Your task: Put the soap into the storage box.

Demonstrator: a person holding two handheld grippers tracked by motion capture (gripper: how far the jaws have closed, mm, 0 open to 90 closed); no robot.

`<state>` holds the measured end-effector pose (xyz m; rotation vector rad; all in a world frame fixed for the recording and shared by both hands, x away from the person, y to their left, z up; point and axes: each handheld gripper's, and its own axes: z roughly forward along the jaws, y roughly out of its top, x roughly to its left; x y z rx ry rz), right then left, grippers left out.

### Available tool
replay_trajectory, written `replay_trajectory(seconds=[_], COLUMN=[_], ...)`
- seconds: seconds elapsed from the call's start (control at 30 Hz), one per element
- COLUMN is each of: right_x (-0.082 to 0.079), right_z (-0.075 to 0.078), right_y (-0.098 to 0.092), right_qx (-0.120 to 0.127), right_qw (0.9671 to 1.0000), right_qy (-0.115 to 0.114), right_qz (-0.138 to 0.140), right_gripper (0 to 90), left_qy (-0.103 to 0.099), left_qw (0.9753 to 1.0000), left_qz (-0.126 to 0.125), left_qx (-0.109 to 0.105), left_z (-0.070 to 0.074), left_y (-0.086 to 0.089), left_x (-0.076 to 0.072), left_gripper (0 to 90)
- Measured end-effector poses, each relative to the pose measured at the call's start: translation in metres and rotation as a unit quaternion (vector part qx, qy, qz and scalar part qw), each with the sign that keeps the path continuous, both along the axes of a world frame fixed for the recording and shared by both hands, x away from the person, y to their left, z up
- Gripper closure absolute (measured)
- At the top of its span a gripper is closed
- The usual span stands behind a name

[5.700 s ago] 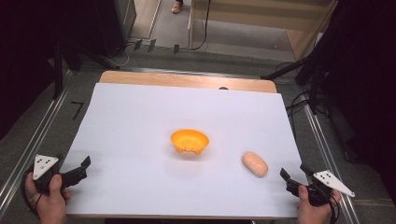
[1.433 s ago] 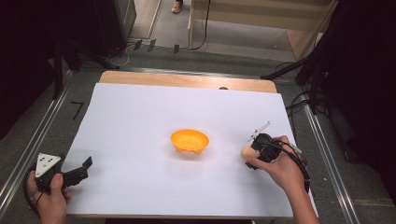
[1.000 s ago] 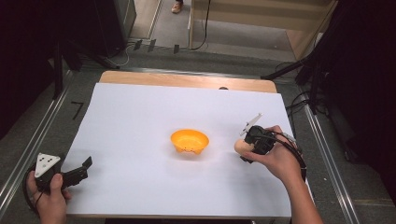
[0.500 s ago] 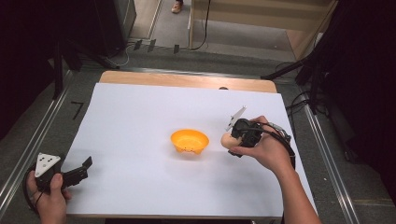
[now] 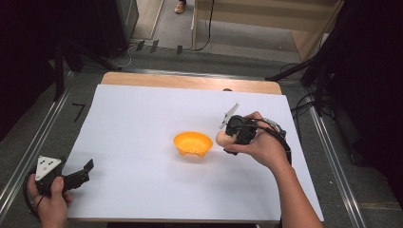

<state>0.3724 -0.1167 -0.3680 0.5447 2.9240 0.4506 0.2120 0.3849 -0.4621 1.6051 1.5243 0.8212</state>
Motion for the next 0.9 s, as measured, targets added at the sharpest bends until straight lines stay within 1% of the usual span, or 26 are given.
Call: replay_trajectory(seconds=[0.1,0.13,0.2,0.23,0.37,0.4,0.43,0.5,0.53,0.63,0.67,0.83,0.9], right_x=[0.002,0.003,0.003,0.004,0.005,0.005,0.006,0.006,0.007,0.007,0.008,0.009,0.009], right_z=[0.003,0.004,0.005,0.006,0.009,0.011,0.011,0.012,0.013,0.015,0.016,0.017,0.018], right_y=[0.003,0.004,0.005,0.008,0.013,0.014,0.016,0.017,0.019,0.022,0.025,0.032,0.036], right_qx=[-0.001,0.001,0.004,0.003,0.005,0.005,0.006,0.006,0.007,0.008,0.009,0.007,0.009], right_qw=[1.0000,1.0000,1.0000,0.9999,0.9999,0.9999,0.9998,0.9999,0.9998,0.9998,0.9996,0.9994,0.9993], right_qy=[-0.004,-0.006,-0.004,-0.006,-0.008,-0.006,-0.009,-0.007,-0.007,-0.007,-0.010,-0.011,-0.008], right_qz=[0.002,0.005,0.004,0.011,0.014,0.014,0.017,0.014,0.018,0.019,0.026,0.033,0.036], right_gripper=[33.2,33.2,33.2,33.2,33.2,33.2,33.2,33.2,33.2,33.2,33.2,33.2,33.2], left_qy=[0.000,-0.001,-0.001,-0.001,0.000,-0.001,-0.001,-0.001,-0.001,-0.001,-0.001,-0.001,0.000], left_qw=[1.0000,1.0000,1.0000,1.0000,1.0000,1.0000,1.0000,1.0000,1.0000,1.0000,1.0000,1.0000,1.0000], left_qz=[0.000,0.000,0.000,0.000,0.000,0.000,0.000,0.000,0.000,0.001,0.000,0.000,0.000], left_qx=[0.000,0.000,0.000,0.000,0.000,0.001,0.001,0.000,0.001,0.000,0.000,0.000,-0.001], left_z=[0.000,0.000,0.000,0.000,0.000,0.000,0.000,0.000,0.000,0.000,0.000,0.000,0.000], left_y=[0.000,0.000,0.000,0.000,0.000,0.000,0.000,0.000,0.000,0.000,0.000,0.000,0.000], left_x=[0.000,0.000,0.000,0.000,0.000,0.000,0.000,0.000,0.000,0.000,0.000,0.000,0.000], left_gripper=[6.8,6.8,6.8,6.8,6.8,6.8,6.8,6.8,6.8,6.8,6.8,6.8,6.8])
